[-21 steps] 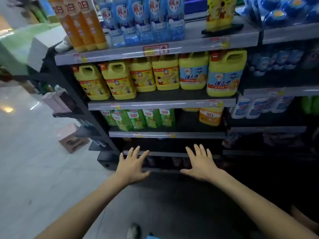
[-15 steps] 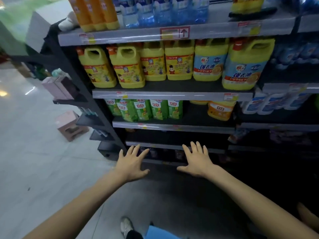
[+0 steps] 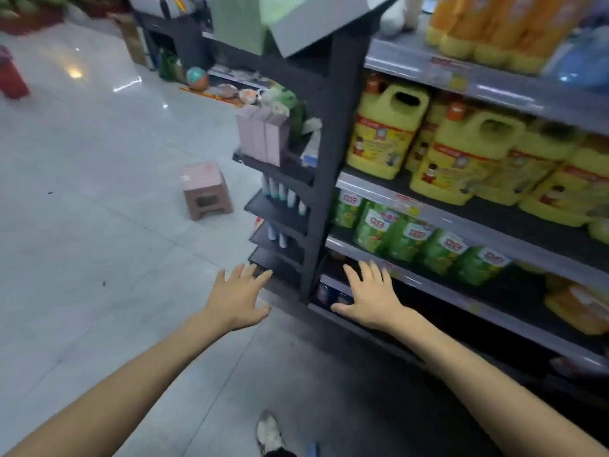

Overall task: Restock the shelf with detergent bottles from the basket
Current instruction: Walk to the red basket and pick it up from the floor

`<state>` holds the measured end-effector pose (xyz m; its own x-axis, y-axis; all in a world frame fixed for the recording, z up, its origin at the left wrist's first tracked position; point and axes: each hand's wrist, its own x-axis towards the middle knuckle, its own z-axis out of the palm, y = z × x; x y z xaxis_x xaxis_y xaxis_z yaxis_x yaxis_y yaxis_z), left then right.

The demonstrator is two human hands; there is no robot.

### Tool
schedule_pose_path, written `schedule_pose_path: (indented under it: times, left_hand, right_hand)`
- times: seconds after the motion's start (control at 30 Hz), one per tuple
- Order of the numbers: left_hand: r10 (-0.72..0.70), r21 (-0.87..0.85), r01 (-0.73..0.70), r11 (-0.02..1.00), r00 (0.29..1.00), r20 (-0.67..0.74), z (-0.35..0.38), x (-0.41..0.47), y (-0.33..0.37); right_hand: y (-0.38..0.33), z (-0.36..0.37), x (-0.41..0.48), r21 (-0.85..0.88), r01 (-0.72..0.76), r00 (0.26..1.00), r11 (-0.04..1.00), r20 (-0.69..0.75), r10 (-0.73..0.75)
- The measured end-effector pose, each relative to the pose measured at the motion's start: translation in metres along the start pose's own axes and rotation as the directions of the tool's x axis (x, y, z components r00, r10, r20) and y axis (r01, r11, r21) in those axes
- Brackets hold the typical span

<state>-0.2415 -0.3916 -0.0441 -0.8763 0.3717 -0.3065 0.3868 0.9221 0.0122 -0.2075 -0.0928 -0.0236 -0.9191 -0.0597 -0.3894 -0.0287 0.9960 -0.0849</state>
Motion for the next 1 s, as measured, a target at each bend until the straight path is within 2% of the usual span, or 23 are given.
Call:
schedule_pose_path:
  times: [0.2, 0.3, 0.4, 0.57, 0.73, 0.87, 1.0]
  left_hand:
    - [-0.245, -0.062, 0.242, 0.968, 0.967, -0.064, -0.016, -0.028, -0.172]
    - [-0.394, -0.188, 0.368, 0.911, 0.91, -0.128, -0.03, -0.043, -0.235]
    - [-0.472, -0.283, 0.41, 0.867, 0.858, -0.203, -0.043, -0.052, -0.281]
    - [-0.558, -0.299, 0.489, 0.819, 0.801, -0.218, -0.058, -0.039, -0.353]
    - [-0.596, -0.325, 0.512, 0.795, 0.76, -0.26, -0.072, 0.003, -0.419]
    - [-0.652, -0.302, 0.584, 0.754, 0.72, -0.236, -0.088, 0.043, -0.495]
    - [-0.722, -0.282, 0.669, 0.688, 0.67, -0.171, -0.12, 0.079, -0.575]
  right_hand:
    - [-0.154, -0.059, 0.091, -0.101, 0.193, 0.978, 0.976, -0.057, -0.199]
    - [-0.217, -0.086, 0.125, -0.117, 0.283, 0.954, 0.952, -0.064, -0.292]
    - [-0.269, -0.108, 0.158, -0.091, 0.356, 0.927, 0.93, -0.091, -0.364]
    - [-0.356, -0.142, 0.223, -0.118, 0.463, 0.867, 0.878, -0.147, -0.477]
    - [-0.412, -0.165, 0.298, -0.165, 0.521, 0.823, 0.838, -0.164, -0.544]
    - [-0.466, -0.19, 0.382, -0.184, 0.564, 0.792, 0.805, -0.157, -0.591]
    - [-0.545, -0.228, 0.465, -0.131, 0.591, 0.786, 0.796, -0.126, -0.605]
